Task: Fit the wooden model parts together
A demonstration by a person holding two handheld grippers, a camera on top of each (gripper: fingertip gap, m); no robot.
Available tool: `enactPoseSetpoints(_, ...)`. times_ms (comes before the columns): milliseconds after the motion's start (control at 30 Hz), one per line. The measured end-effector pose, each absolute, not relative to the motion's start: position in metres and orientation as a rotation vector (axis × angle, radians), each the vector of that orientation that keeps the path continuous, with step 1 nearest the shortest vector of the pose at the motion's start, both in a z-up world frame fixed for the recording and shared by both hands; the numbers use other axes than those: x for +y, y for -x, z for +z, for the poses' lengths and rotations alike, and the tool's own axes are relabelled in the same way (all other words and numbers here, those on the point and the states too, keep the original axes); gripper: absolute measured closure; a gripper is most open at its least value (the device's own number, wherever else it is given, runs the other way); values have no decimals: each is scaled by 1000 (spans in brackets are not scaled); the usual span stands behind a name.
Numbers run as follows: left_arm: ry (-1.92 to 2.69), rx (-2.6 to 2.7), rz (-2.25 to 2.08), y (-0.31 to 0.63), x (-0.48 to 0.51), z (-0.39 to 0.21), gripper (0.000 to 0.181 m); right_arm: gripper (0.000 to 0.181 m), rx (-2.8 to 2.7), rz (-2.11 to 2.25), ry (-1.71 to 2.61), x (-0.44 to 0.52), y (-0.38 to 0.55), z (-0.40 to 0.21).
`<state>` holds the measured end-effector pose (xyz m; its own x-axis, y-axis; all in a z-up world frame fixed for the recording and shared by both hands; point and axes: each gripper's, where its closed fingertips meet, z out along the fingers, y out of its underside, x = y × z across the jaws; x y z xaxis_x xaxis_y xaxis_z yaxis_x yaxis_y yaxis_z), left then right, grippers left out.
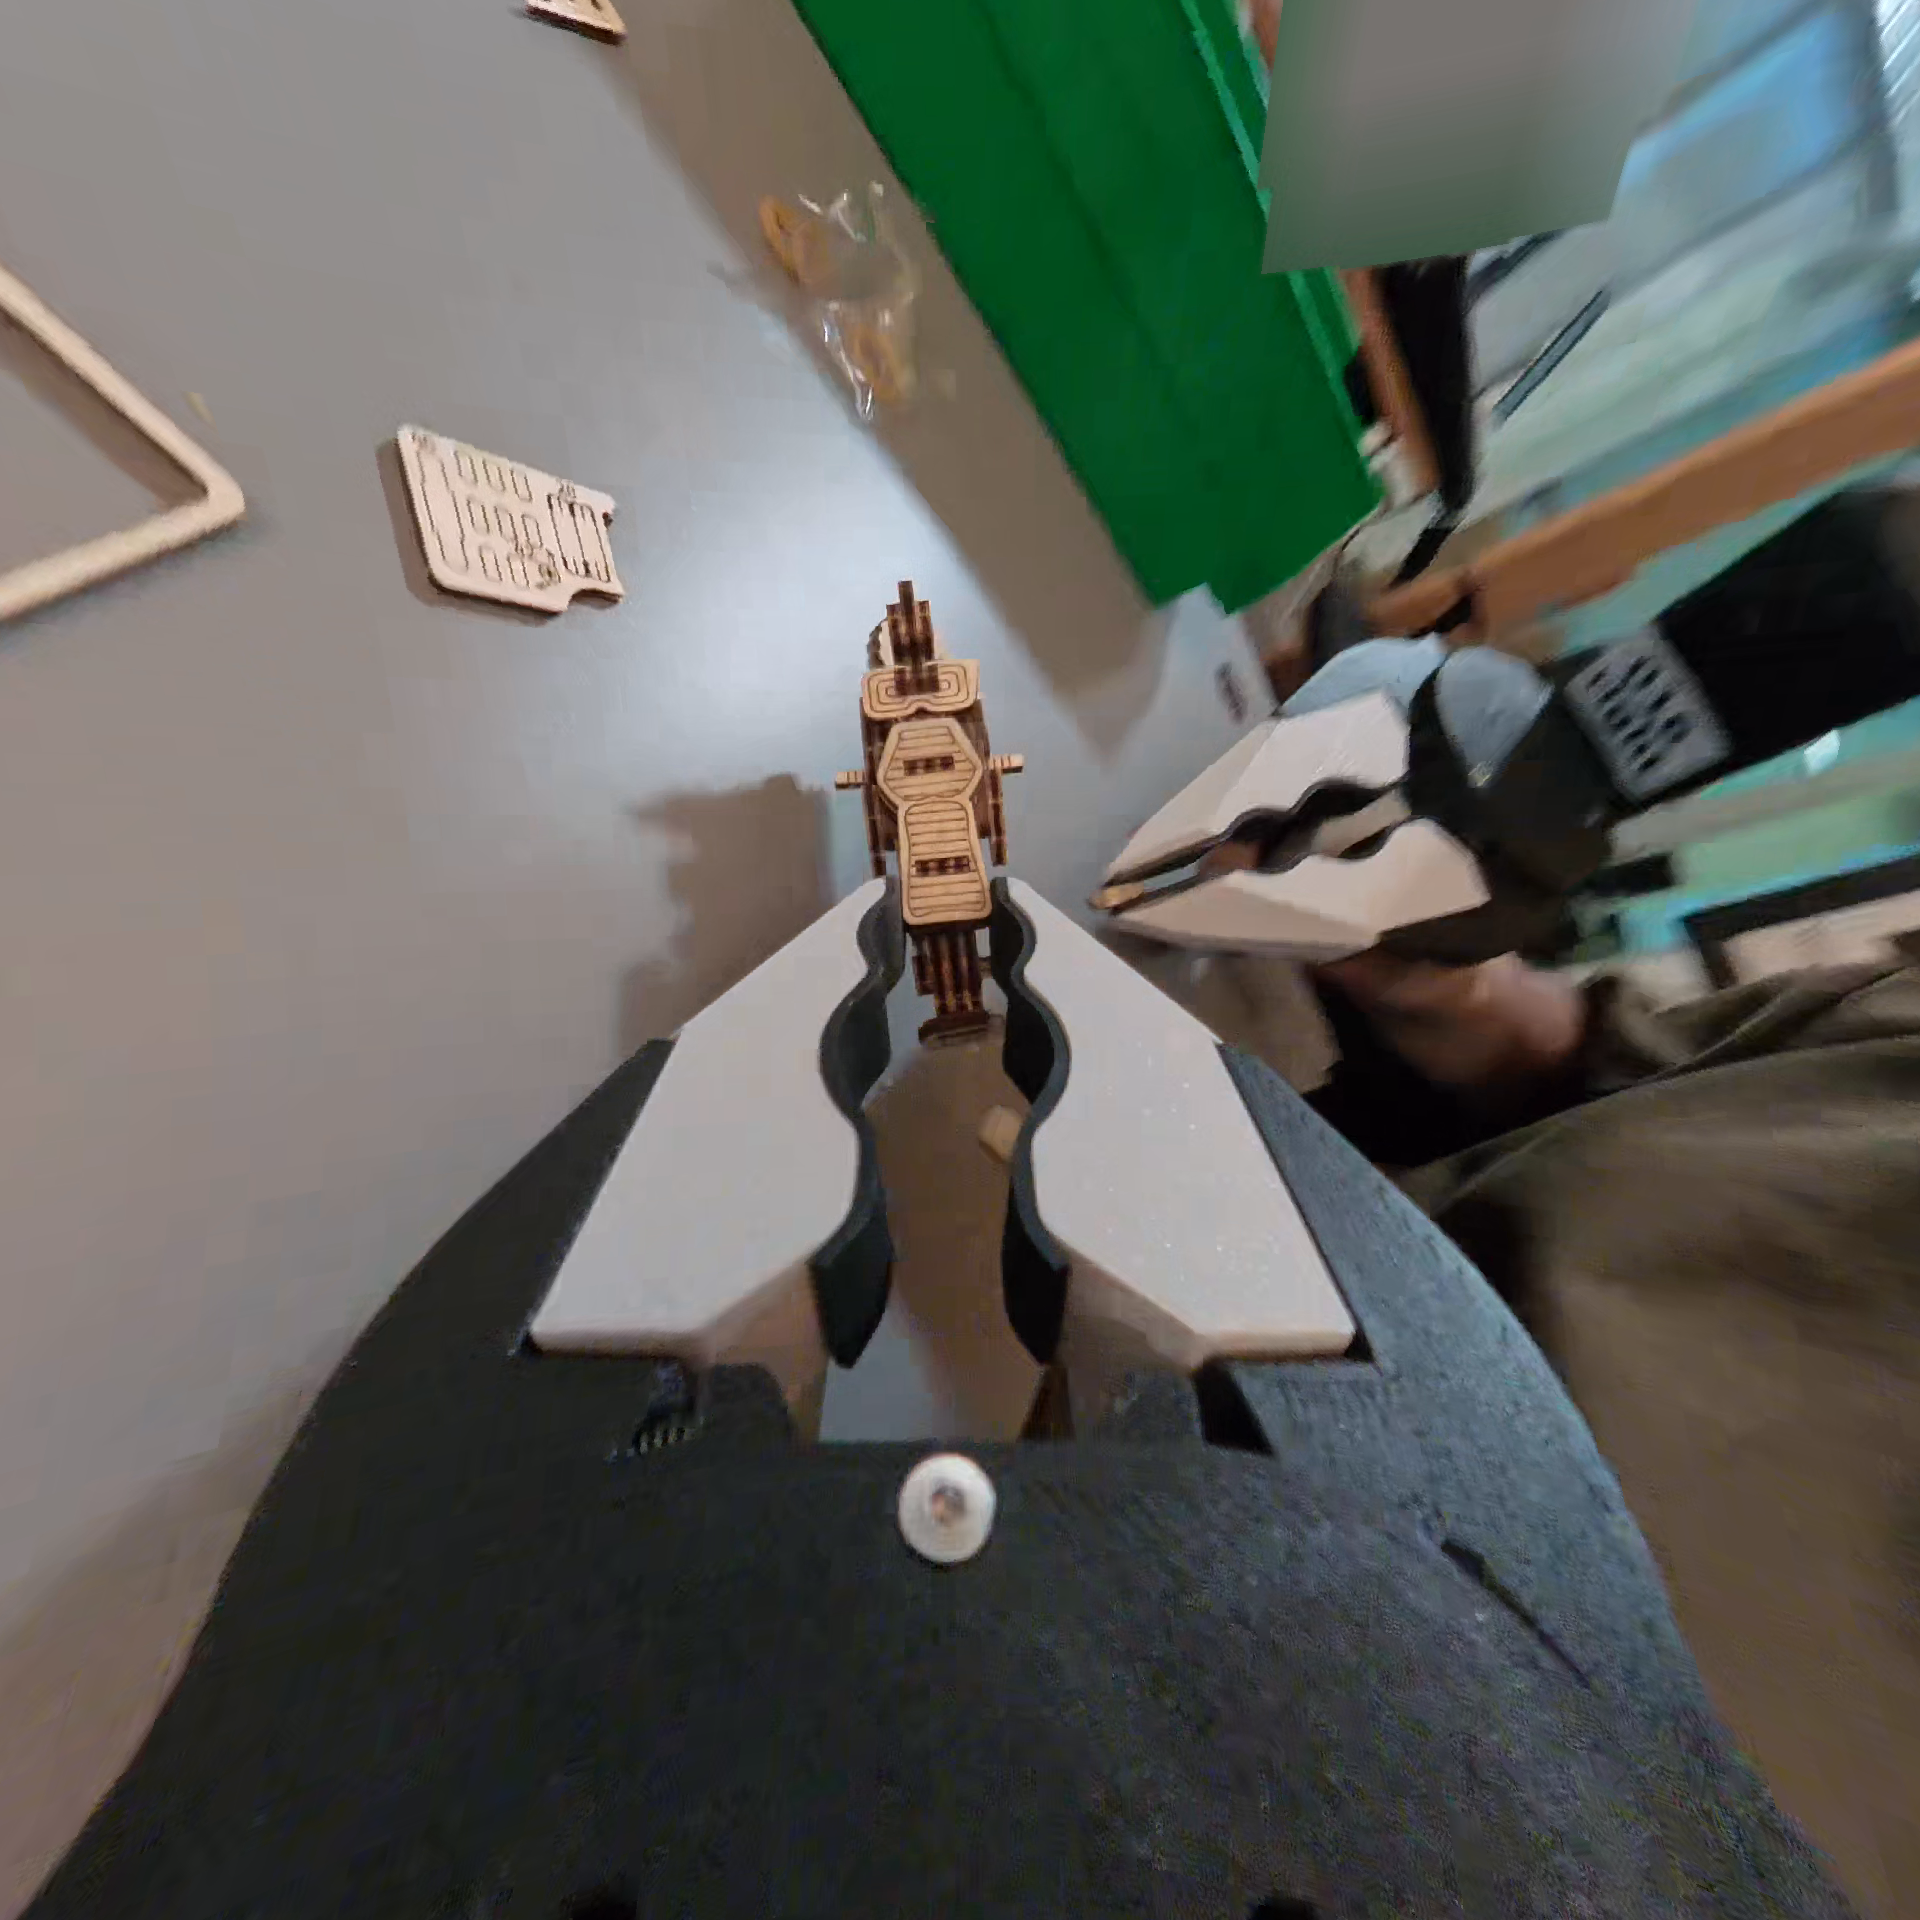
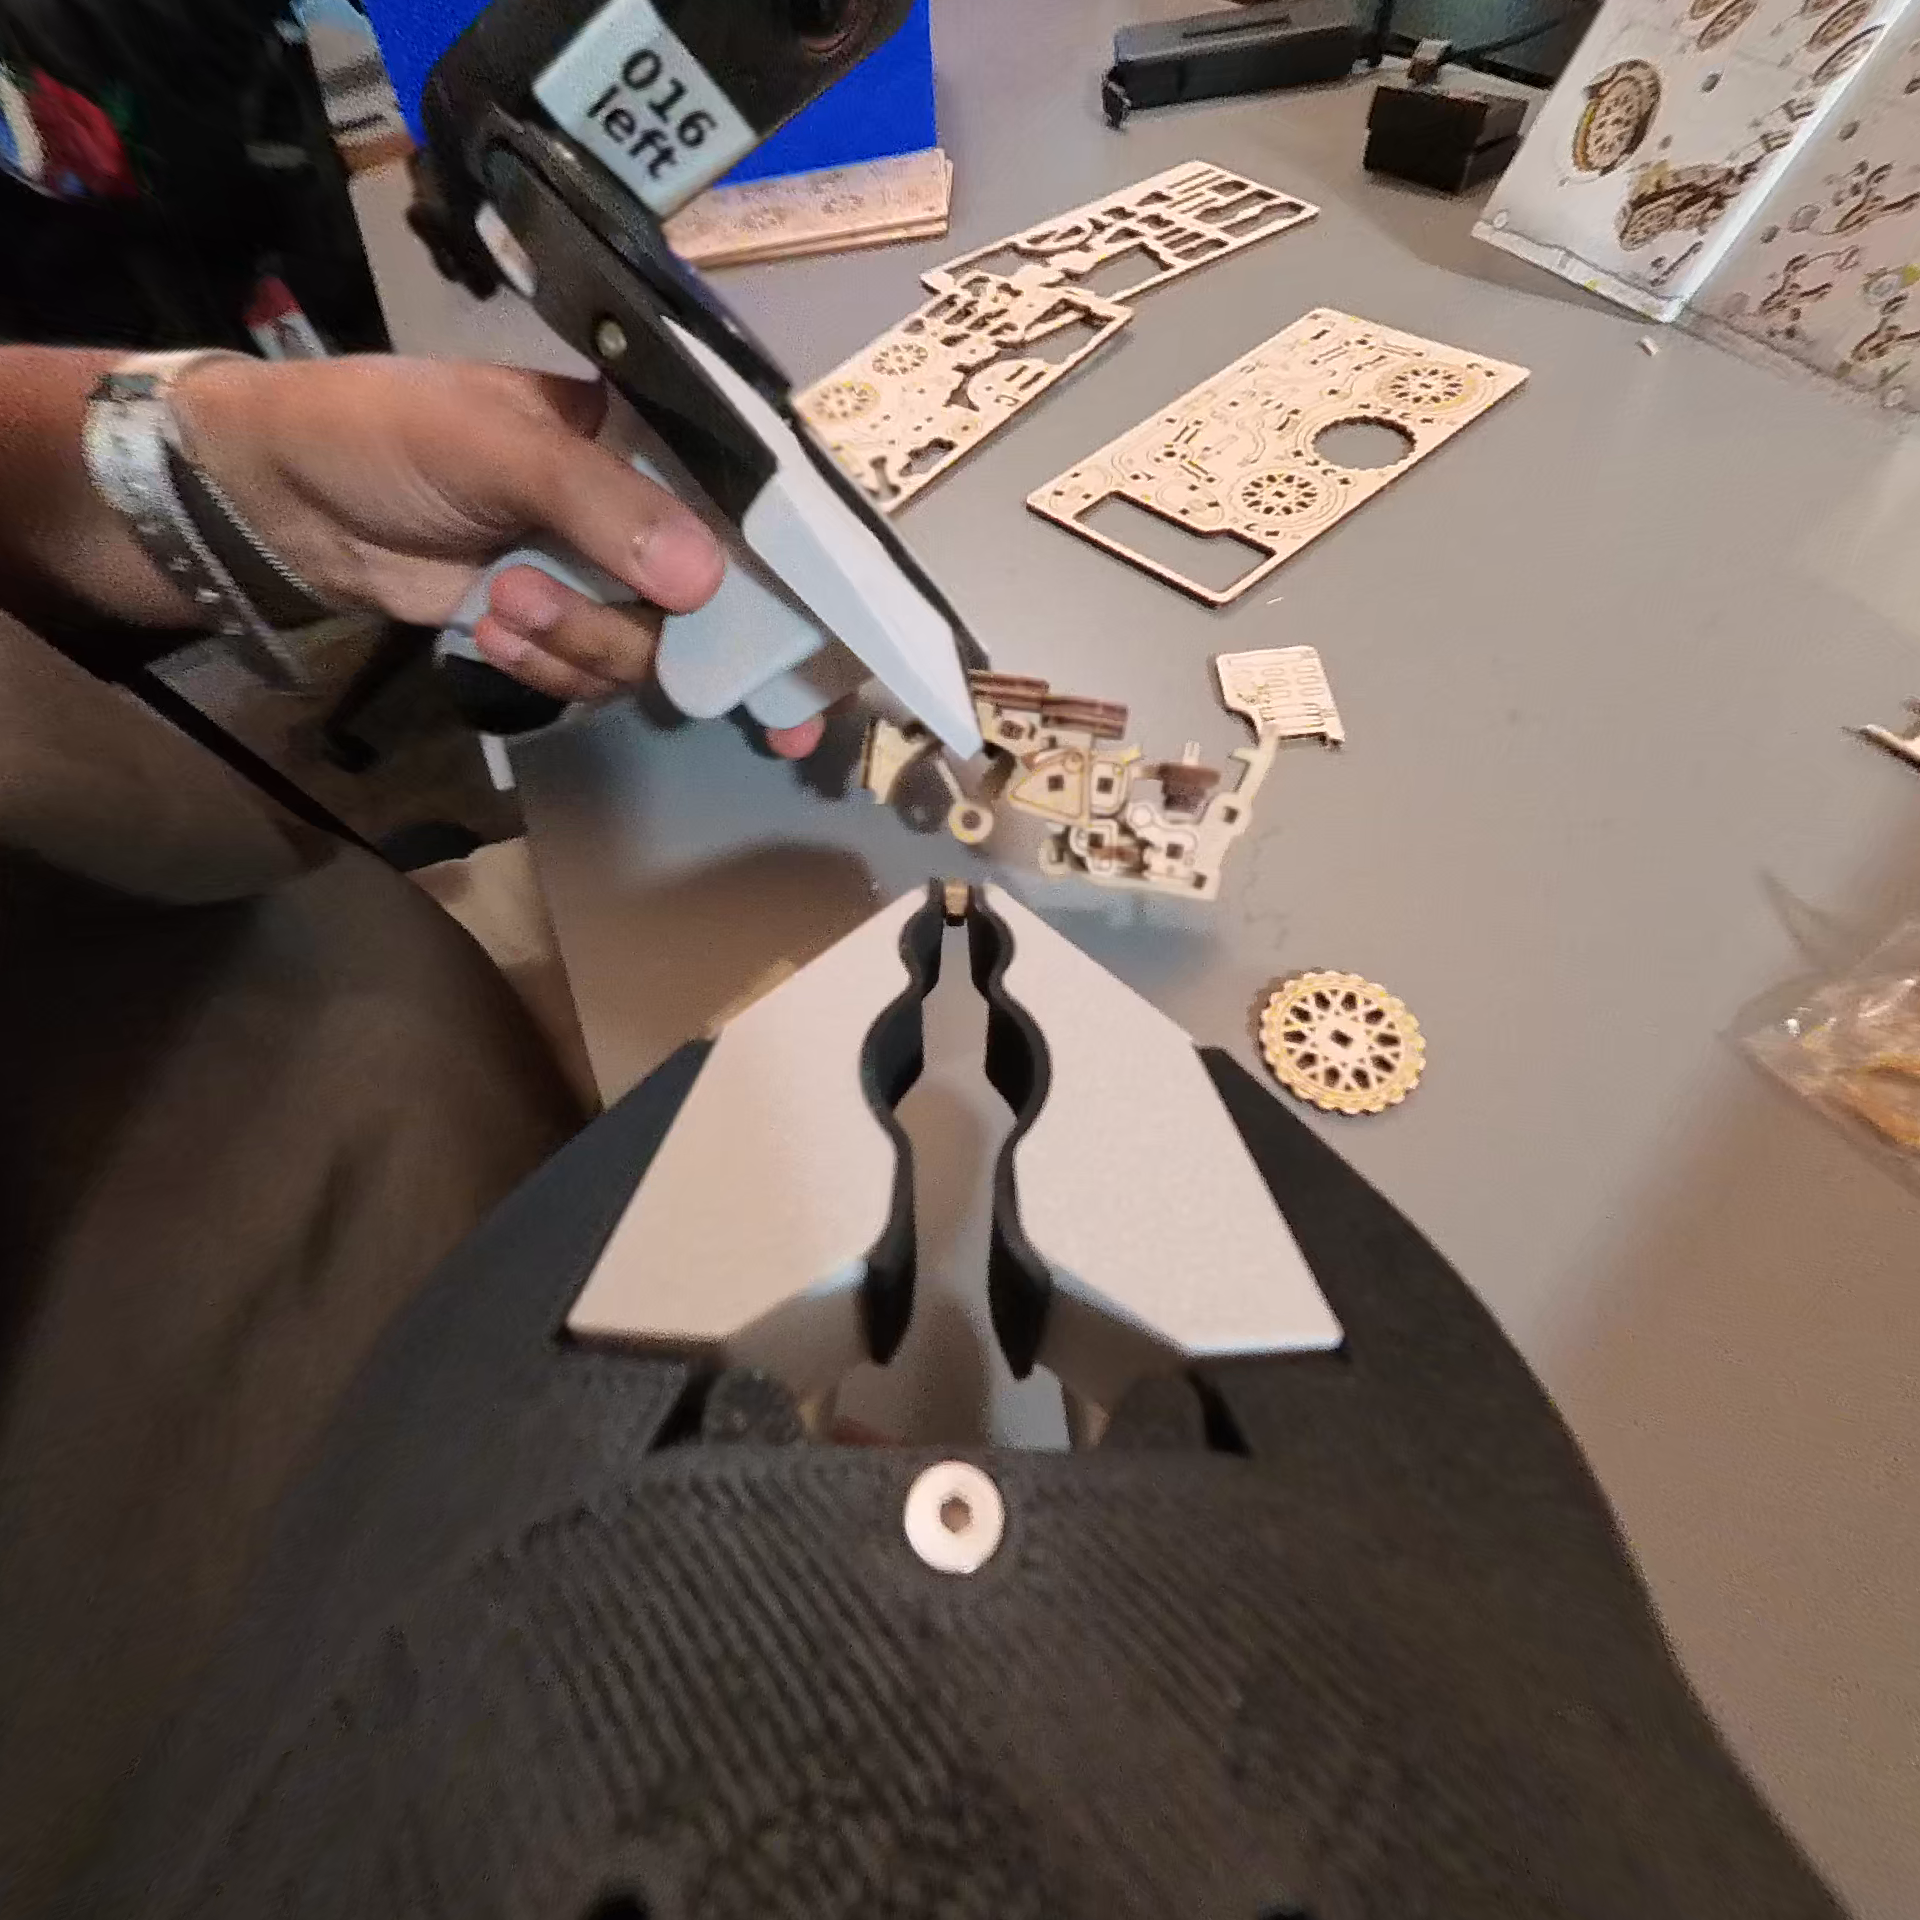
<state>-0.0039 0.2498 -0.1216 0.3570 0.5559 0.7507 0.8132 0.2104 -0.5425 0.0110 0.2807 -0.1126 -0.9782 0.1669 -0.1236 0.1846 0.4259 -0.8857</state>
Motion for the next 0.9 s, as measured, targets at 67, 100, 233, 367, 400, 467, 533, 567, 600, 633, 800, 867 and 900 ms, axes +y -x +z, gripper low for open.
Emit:
enactPoseSetpoints(67, 1360, -1355, -313, 3, 248, -122, 166, 178, 2693, -1644, -330, 278, -9, -114)
enactPoseSetpoints(100, 1326, -1372, -309, 3, 247, -123, 166, 178, 2708, -1644, -339, 276, -8, -115)
enactPoseSetpoints(233, 1243, -1392, -284, 4, 244, -121, 166, 178, 2739, -1590, -361, 269, -8, -124)
enactPoseSetpoints(367, 1270, -1397, -279, 4, 246, -127, 166, 179, 2788, -1574, -341, 264, -5, -128)
enactPoseSetpoints(400, 1279, -1395, -269, 4, 247, -127, 166, 179, 2802, -1568, -332, 263, -5, -130)
enactPoseSetpoints(467, 1300, -1388, -248, 5, 248, -128, 166, 178, 2822, -1544, -322, 260, -6, -134)
enactPoseSetpoints(533, 1321, -1380, -235, 4, 249, -129, 165, 178, 2854, -1522, -315, 259, -6, -137)
enactPoseSetpoints(567, 1326, -1378, -234, 4, 249, -130, 165, 178, 2870, -1519, -310, 259, -5, -138)
enactPoseSetpoints(600, 1327, -1378, -236, 4, 249, -130, 165, 178, 2879, -1520, -305, 258, -4, -138)
enactPoseSetpoints(633, 1327, -1377, -237, 4, 250, -130, 165, 178, 2881, -1520, -298, 257, -5, -139)
enactPoseSetpoints(800, 1342, -1366, -238, 2, 251, -130, 165, 178, 2899, -1493, -281, 253, -6, -142)
enactPoseSetpoints(867, 1348, -1363, -237, 2, 251, -131, 165, 178, 2908, -1486, -276, 252, -6, -143)
enactPoseSetpoints(900, 1350, -1361, -237, 2, 251, -131, 165, 178, 2911, -1484, -274, 252, -6, -143)
